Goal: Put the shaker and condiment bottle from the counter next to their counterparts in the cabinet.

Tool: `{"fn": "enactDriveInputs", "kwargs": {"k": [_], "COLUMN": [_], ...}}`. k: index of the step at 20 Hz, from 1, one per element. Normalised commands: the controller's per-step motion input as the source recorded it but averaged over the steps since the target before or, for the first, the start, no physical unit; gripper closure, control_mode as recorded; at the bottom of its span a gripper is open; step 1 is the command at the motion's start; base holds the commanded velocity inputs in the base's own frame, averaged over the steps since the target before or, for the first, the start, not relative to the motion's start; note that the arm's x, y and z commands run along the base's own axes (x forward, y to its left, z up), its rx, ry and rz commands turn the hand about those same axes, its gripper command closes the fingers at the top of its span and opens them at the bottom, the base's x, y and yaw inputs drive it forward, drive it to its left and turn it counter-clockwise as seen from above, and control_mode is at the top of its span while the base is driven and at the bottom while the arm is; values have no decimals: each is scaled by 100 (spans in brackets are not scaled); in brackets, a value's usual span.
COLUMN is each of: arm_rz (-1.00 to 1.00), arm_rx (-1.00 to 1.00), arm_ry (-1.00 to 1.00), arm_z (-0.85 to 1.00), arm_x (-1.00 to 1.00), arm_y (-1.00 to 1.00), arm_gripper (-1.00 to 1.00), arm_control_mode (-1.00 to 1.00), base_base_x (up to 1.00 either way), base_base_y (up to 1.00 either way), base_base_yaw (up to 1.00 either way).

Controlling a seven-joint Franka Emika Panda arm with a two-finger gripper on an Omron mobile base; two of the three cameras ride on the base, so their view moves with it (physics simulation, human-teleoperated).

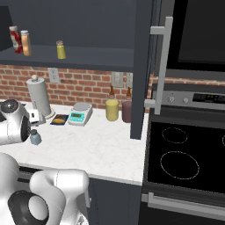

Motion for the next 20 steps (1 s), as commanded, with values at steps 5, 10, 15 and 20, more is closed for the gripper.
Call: {"fn": "enactDriveInputs", "kwargs": {"k": [5, 10, 15, 20], "arm_rz": [0, 0, 0, 0], "arm_rx": [0, 0, 0, 0], "arm_ry": [2, 0, 0, 0], "arm_z": [-18, -12, -4, 0], "arm_x": [0, 0, 1, 10], "arm_y": [0, 0, 0, 5], "arm_gripper": [-100, -100, -100, -100], "arm_control_mode": [-100, -100, -100, -100], "base_base_x": [0, 0, 0, 0], "base_base_y": [0, 0, 0, 0], "base_base_yaw": [0, 0, 0, 0]}}
